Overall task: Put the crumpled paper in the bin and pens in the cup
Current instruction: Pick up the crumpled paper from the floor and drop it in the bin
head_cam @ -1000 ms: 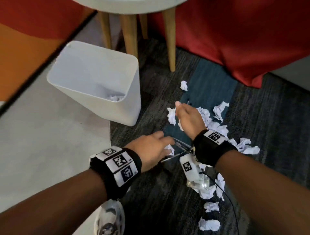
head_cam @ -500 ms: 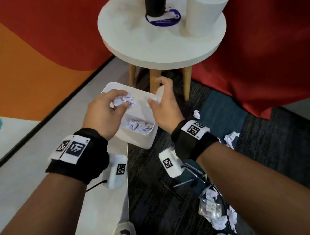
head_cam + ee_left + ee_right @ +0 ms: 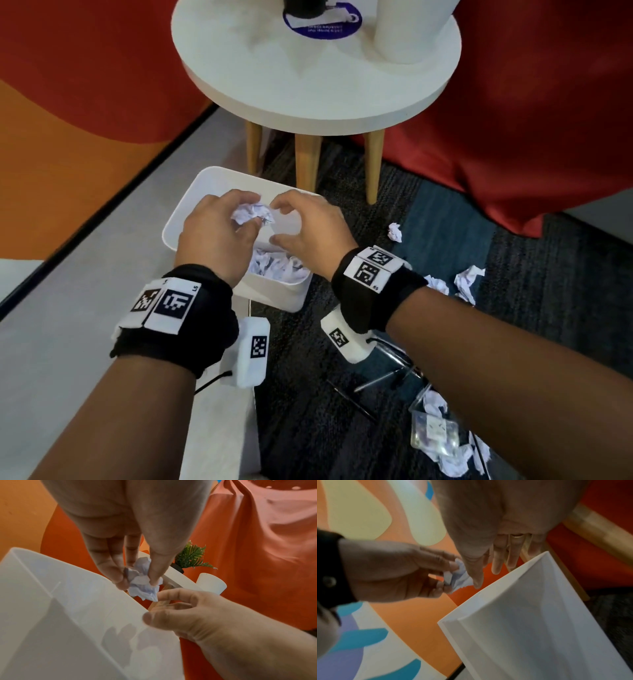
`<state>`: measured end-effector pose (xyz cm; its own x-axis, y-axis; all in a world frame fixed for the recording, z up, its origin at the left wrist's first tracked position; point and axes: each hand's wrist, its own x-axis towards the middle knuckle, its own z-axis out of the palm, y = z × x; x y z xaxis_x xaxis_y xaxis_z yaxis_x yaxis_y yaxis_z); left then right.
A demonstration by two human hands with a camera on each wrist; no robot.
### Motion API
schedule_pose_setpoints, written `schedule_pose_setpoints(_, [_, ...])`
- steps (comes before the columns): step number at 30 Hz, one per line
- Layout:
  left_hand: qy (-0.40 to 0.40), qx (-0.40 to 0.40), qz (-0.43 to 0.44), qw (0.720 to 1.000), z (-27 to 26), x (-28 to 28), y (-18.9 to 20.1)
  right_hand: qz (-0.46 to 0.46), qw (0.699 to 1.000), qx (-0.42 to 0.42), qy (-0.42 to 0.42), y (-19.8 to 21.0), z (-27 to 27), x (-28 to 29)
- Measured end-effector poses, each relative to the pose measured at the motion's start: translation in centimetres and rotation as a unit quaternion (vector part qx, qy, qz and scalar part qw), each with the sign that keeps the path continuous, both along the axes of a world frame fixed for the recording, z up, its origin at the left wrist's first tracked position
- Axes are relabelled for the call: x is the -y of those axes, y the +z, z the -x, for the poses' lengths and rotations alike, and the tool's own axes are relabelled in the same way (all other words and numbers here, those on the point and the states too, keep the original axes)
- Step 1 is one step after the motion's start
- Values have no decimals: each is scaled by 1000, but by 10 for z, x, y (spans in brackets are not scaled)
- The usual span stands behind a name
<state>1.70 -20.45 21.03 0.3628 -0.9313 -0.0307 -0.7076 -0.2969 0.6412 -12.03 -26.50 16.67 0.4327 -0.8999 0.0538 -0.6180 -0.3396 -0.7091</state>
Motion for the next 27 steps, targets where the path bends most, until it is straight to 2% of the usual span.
schedule_pose_setpoints(3, [-2, 5, -14, 1000, -4, -3, -6, -26, 995, 87, -50, -3, 9, -7])
schedule_pose_setpoints(7, [-30, 3, -48, 998, -7, -5, -14, -35, 970, 198, -138, -15, 26, -17])
schedule_pose_setpoints(10, [-67, 47, -82, 993, -2, -9, -11, -47, 956, 217, -192, -26, 53, -29])
schedule_pose_setpoints(13, [-96, 85, -73, 989, 18, -6, -4, -85, 954, 166, -235, -49, 96, -48])
schedule_pose_setpoints(15, [-142, 80, -43, 986, 41, -4, -4, -125, 953, 119, -249, -70, 130, -66])
schedule_pose_setpoints(17, [-211, 48, -17, 976, 71, -3, -7, -164, 958, 29, -236, -90, 166, -88])
schedule_pose_setpoints(19, [-283, 18, -33, 959, 107, -9, -17, -209, 953, -73, -209, -108, 205, -115])
schedule_pose_setpoints(22, [-399, 35, -114, 909, 158, -24, -44, -288, 921, -195, -173, -133, 253, -159])
schedule_pose_setpoints(24, [-464, 69, -173, 866, 185, -36, -68, -334, 894, -246, -170, -146, 280, -187])
schedule_pose_setpoints(27, [-529, 109, -213, 814, 217, -56, -104, -386, 853, -307, -170, -168, 317, -232])
